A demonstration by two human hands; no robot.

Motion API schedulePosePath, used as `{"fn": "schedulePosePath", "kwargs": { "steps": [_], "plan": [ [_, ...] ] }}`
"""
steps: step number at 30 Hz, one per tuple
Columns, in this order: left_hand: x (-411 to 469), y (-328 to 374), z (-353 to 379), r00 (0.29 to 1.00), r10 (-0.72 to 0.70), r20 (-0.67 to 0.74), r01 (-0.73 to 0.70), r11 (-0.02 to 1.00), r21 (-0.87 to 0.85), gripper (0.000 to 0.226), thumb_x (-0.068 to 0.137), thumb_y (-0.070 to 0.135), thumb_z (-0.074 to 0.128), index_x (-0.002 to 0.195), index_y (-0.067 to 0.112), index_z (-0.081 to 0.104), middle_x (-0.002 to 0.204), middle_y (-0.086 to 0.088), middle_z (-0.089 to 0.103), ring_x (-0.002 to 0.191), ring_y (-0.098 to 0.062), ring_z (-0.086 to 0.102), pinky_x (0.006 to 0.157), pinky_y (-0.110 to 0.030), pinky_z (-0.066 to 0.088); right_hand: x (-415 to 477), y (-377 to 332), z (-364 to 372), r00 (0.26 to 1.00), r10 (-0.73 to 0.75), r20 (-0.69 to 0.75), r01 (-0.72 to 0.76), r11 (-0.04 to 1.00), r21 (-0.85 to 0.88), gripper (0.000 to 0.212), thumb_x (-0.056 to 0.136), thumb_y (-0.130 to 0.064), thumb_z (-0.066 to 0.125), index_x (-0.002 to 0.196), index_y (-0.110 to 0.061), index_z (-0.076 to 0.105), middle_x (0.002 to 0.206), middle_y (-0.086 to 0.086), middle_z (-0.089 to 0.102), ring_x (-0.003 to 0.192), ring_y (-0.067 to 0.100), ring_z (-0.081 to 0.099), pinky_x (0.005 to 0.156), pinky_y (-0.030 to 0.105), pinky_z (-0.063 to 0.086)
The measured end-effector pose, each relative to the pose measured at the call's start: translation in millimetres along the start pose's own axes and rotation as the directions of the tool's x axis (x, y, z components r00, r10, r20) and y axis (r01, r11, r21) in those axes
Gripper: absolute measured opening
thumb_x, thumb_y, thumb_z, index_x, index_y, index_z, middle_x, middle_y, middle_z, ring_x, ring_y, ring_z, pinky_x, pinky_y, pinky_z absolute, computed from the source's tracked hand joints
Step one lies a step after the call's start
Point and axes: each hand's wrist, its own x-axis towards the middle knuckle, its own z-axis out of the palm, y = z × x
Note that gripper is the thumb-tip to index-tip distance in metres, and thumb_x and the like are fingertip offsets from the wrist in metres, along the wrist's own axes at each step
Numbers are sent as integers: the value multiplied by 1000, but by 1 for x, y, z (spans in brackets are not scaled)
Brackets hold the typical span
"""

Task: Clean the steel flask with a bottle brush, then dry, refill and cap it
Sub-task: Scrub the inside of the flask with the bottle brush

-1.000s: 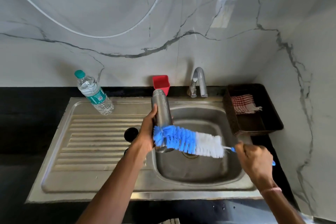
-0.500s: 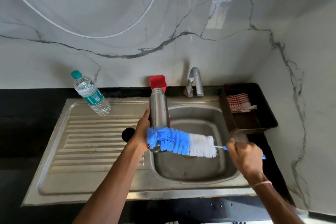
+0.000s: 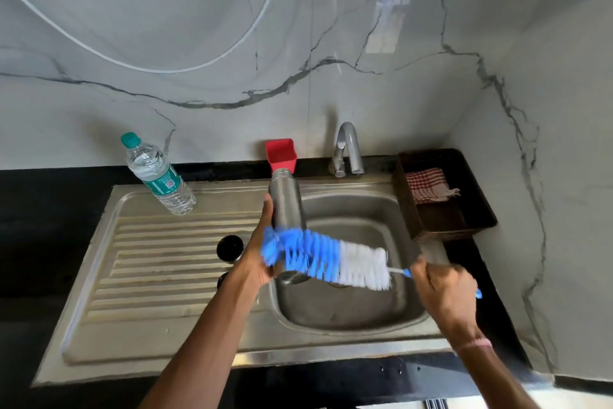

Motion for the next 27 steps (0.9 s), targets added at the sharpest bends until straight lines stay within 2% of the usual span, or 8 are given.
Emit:
{"fn": "schedulePosePath", "kwargs": {
  "steps": [4,6,9,11,14,17,22,27],
  "plan": [
    [-9,-2,5,999,46,-1,-46,998,35,54,89,56,60,102,5,70,90,-20,72,70,-26,74,71,-42,57,23,-3,1,987,156,-28,-157,987,-31,51,90,-25,47,44,-4,52,37,13,46,28,33,45,39,27,33],
    [-11,-8,12,999,36,22,-37,999,21,58,91,57,65,117,5,69,96,-21,72,74,-29,74,72,-43,63,58,-9,4,943,334,-2,-333,940,-75,50,93,-29,51,53,0,63,50,22,58,43,41,57,48,33,40],
    [-10,-12,18,999,10,37,-9,1000,-14,66,95,63,60,122,4,69,103,-26,74,82,-34,75,90,-52,58,91,-13,3,883,458,101,-454,889,-64,45,97,-33,54,71,-1,73,71,26,68,66,46,65,61,38,44],
    [-13,-9,19,1000,9,26,-9,1000,-25,66,96,63,58,119,3,72,109,-27,74,86,-35,74,93,-51,57,86,-12,3,888,450,92,-448,893,-46,50,96,-36,50,68,-1,72,67,25,67,62,46,64,59,38,44],
    [-10,-2,12,997,58,-60,-61,997,-42,55,100,57,54,111,6,73,103,-20,73,78,-28,74,75,-41,62,37,-13,0,964,267,11,-267,964,14,55,89,-35,45,48,-1,57,43,19,53,36,39,52,45,30,36],
    [-11,6,5,998,-1,-60,-4,996,-85,71,100,67,41,117,5,70,100,-14,75,77,-26,76,84,-44,54,-2,-8,-3,988,151,-22,-148,985,91,56,88,-31,45,38,-5,46,33,12,41,24,31,40,38,26,32],
    [-13,1,7,997,67,-34,-64,993,95,70,95,66,56,125,4,68,97,-17,75,79,-27,74,70,-38,61,50,-14,9,936,351,-30,-351,936,7,56,90,-34,45,50,1,61,46,22,55,39,41,54,47,33,40],
    [-11,1,13,998,43,55,-47,997,65,78,84,70,69,130,8,67,116,-25,72,92,-32,74,85,-43,61,95,-24,7,874,480,81,-481,877,-6,46,97,-31,51,73,2,73,71,30,67,65,50,63,64,43,48]
  ]
}}
